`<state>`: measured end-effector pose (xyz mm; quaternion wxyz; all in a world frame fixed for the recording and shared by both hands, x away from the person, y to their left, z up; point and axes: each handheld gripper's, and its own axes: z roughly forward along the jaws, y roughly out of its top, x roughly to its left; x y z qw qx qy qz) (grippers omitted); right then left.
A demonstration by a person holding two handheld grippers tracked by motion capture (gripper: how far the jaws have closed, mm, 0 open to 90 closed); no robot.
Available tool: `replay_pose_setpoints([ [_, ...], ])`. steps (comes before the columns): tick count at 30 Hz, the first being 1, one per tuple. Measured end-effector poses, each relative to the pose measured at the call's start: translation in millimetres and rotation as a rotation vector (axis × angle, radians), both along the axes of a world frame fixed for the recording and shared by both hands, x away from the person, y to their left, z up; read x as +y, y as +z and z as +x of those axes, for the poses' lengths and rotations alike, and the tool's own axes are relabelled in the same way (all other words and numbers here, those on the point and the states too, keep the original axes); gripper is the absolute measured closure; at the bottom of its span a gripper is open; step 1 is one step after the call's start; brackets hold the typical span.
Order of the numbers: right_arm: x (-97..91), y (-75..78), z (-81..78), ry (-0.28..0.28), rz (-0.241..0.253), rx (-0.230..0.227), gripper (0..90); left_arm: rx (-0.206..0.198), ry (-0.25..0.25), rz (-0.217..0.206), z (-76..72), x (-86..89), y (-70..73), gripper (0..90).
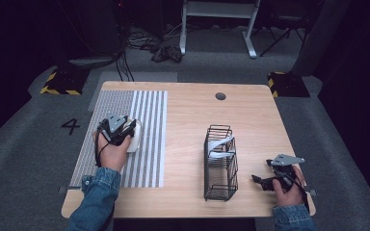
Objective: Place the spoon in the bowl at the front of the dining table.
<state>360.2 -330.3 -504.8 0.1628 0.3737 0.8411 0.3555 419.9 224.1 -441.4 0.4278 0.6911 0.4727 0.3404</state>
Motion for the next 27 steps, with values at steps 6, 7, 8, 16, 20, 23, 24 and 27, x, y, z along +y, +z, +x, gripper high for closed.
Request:
replay_pose_setpoints([
  [6, 0.0, 0.0, 0.0, 0.000, 0.000, 0.000, 5.4, 0.011, -0.014, -0.006, 0.8, -6.3, -5.9, 62.8],
  [7, 0.0, 0.0, 0.1, 0.000, 0.000, 0.000, 5.4, 0.017, -0.017, -0.009, 0.8, -7.7, -6.8, 62.7],
  [8, -0.1, 0.0, 0.1, 0.000, 0.000, 0.000, 5.4, 0.018, -0.021, -0.008, 1.1, -9.2, -8.0, 62.7],
  [16, 0.0, 0.0, 0.1, 0.000, 0.000, 0.000, 5.4, 0.035, -0.048, -0.005, 2.9, -15.5, -12.1, 60.0],
  [20, 0.0, 0.0, 0.0, 0.000, 0.000, 0.000, 5.4, 0.041, -0.064, -0.003, 2.8, -19.2, -13.1, 58.2],
  [23, -0.1, 0.0, 0.1, 0.000, 0.000, 0.000, 5.4, 0.042, -0.072, 0.003, 3.2, -21.3, -12.7, 55.6],
  [24, -0.1, 0.0, 0.1, 0.000, 0.000, 0.000, 5.4, 0.040, -0.074, 0.004, 3.3, -21.9, -12.8, 53.9],
  [27, 0.0, 0.0, 0.0, 0.000, 0.000, 0.000, 5.4, 0.043, -0.088, -0.001, 2.7, -24.8, -12.4, 47.9],
])
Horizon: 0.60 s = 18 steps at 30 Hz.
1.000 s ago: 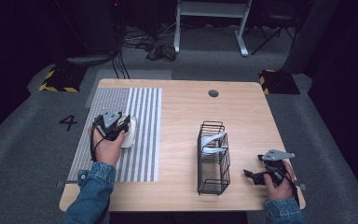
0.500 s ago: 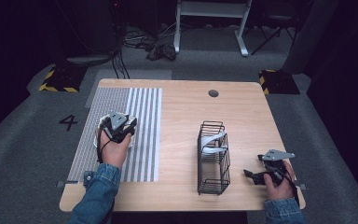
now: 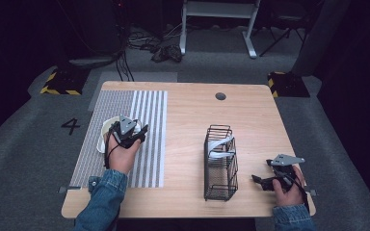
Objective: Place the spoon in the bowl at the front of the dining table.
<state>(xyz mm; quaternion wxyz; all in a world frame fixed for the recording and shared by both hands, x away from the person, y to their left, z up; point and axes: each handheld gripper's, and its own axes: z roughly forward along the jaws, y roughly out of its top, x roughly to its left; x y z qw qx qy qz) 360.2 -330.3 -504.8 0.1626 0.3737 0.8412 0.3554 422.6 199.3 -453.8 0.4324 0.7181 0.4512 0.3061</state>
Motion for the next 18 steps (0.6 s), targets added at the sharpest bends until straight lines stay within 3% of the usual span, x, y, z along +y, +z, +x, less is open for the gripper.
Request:
replay_pose_setpoints([
  [7, 0.0, 0.0, 0.1, 0.000, 0.000, 0.000, 5.4, -0.029, 0.015, -0.018, -3.3, -1.4, 9.3, 34.5],
  [18, 0.0, 0.0, 0.1, 0.000, 0.000, 0.000, 5.4, -0.062, 0.012, -0.063, -19.8, 5.3, 34.2, 31.8],
])
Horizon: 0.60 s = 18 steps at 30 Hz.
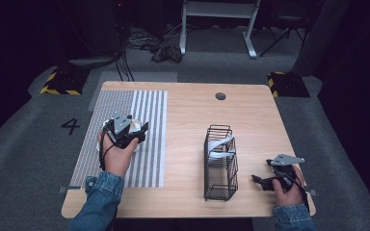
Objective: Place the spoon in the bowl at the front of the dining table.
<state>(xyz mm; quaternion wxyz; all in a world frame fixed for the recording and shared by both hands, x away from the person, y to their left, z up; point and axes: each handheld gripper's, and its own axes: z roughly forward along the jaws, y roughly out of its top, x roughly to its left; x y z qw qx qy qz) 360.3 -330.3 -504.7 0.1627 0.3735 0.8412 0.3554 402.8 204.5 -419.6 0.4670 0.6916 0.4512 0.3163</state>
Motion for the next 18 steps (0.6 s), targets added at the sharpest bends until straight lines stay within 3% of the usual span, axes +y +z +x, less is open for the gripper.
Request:
replay_pose_setpoints([
  [6, 0.0, 0.0, 0.0, 0.000, 0.000, 0.000, 5.4, -0.013, 0.005, -0.013, -10.4, 6.8, 12.0, 30.4],
  [18, 0.0, 0.0, 0.0, 0.000, 0.000, 0.001, 5.4, 0.000, -0.030, -0.018, -30.0, 23.2, 27.0, 25.0],
])
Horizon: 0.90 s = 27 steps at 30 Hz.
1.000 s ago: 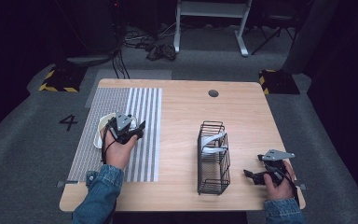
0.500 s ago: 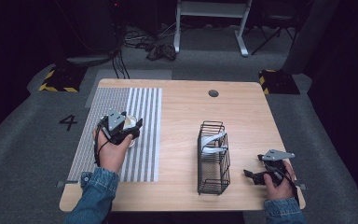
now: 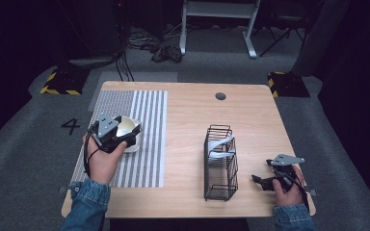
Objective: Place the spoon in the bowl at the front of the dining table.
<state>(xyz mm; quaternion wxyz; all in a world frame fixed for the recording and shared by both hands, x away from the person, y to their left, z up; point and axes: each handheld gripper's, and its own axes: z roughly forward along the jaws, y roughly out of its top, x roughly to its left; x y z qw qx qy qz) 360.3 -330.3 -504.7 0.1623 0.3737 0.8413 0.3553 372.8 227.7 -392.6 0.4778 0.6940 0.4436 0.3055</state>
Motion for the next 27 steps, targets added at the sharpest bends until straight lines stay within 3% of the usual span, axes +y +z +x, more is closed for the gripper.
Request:
replay_pose_setpoints([
  [15, 0.0, 0.0, 0.0, 0.000, 0.000, 0.000, 5.4, 0.006, -0.037, 0.047, -35.6, 22.3, 5.8, 19.6],
  [27, 0.0, 0.0, 0.0, 0.000, 0.000, 0.000, 5.4, 0.029, -0.061, 0.075, -60.2, 34.2, -11.8, 19.3],
])
